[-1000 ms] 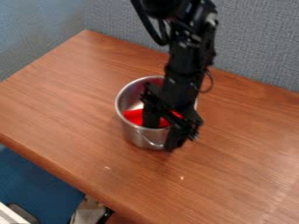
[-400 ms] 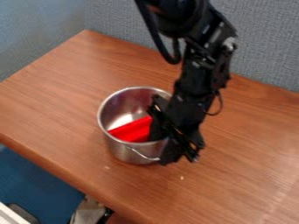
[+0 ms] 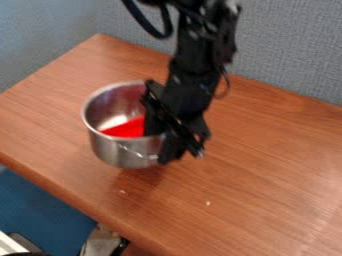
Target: Put the red object in the metal pot
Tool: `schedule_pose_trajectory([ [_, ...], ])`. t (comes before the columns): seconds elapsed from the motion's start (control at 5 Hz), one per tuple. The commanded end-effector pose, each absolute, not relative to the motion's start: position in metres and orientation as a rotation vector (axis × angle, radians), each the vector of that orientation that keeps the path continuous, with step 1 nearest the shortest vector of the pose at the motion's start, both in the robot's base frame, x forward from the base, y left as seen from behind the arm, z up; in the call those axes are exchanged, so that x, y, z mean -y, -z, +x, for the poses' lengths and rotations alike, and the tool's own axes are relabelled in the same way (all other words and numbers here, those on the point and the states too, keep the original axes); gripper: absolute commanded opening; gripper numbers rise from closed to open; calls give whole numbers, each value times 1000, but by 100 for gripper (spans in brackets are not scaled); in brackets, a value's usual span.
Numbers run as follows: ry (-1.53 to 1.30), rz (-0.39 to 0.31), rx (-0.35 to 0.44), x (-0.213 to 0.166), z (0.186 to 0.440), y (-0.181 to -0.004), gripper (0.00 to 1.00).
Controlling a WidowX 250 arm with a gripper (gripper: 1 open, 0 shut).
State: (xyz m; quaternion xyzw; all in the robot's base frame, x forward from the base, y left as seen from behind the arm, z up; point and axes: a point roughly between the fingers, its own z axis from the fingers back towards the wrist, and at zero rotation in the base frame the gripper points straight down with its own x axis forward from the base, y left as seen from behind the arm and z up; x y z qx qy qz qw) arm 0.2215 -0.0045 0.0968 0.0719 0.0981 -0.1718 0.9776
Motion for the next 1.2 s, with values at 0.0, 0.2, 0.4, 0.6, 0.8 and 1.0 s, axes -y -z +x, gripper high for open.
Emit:
schedule_pose_trajectory([
  [0.0, 270, 184, -89, -2, 233, -132, 0],
  [0.2, 213, 205, -40, -2, 252, -148, 0],
  [0.4, 193, 229, -6, 3, 275, -157, 0],
  [0.6, 280, 234, 57, 30, 290, -143, 0],
  [0.8, 391, 242, 103, 72, 286, -114, 0],
  [1.0, 530, 247, 113, 108, 275, -94, 0],
])
